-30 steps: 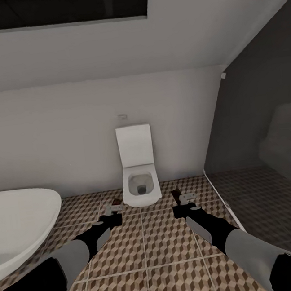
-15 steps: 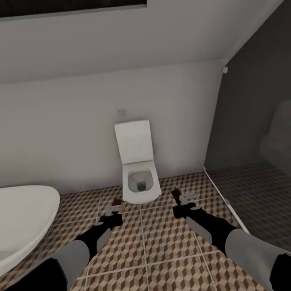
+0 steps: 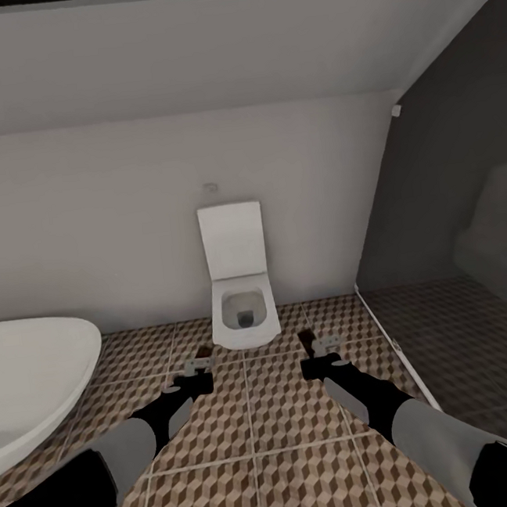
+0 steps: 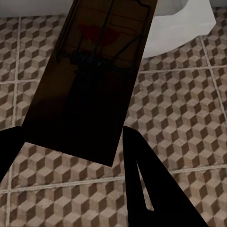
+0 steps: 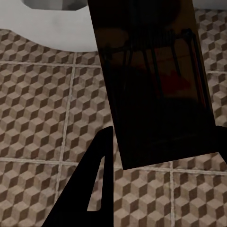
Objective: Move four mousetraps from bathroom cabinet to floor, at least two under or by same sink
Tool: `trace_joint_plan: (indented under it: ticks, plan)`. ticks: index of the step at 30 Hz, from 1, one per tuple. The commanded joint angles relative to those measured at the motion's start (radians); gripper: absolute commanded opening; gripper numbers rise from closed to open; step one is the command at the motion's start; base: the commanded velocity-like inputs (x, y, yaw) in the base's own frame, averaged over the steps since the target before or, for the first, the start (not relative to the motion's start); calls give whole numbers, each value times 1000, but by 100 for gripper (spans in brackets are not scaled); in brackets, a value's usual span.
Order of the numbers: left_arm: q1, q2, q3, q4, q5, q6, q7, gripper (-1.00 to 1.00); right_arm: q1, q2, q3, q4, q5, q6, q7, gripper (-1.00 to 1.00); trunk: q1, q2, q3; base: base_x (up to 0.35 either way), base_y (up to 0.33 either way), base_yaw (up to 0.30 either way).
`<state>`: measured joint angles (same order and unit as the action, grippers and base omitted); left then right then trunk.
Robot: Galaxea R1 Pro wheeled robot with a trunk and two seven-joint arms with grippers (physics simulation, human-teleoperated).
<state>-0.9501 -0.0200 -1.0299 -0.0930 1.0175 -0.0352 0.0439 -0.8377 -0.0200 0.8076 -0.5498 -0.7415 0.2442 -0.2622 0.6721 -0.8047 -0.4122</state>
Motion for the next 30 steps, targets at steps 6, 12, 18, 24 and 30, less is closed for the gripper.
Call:
trace_joint_plan:
  ticks: [6,12,18,24,30]
  plan:
    - [-1,-1,-9,-1,3,-2,7,-100,-1,-1,9,-3,-9,3,-8,-100,23,-43,-29,0,0,0]
    - [-1,-4,-9,-1,3,-2,7,-100,-1,3,9,-3,-10,0,-7,-100,46,-85,-57,0,0,0]
    - [1,-20,-9,-2,3,-2,7,-100,-1,7,10,-2,-10,0,-1,-100,69,-127,-86,0,0,0]
    - [1,-21,-9,-1,3,-2,7,-100,-1,8,10,-2,-12,-1,1,-100,92,-169,-114,0,0,0]
    - [2,-21,-9,-1,3,-1,7,-100,-1,8,10,-2,-12,-2,3,-100,115,-211,-142,0,0,0]
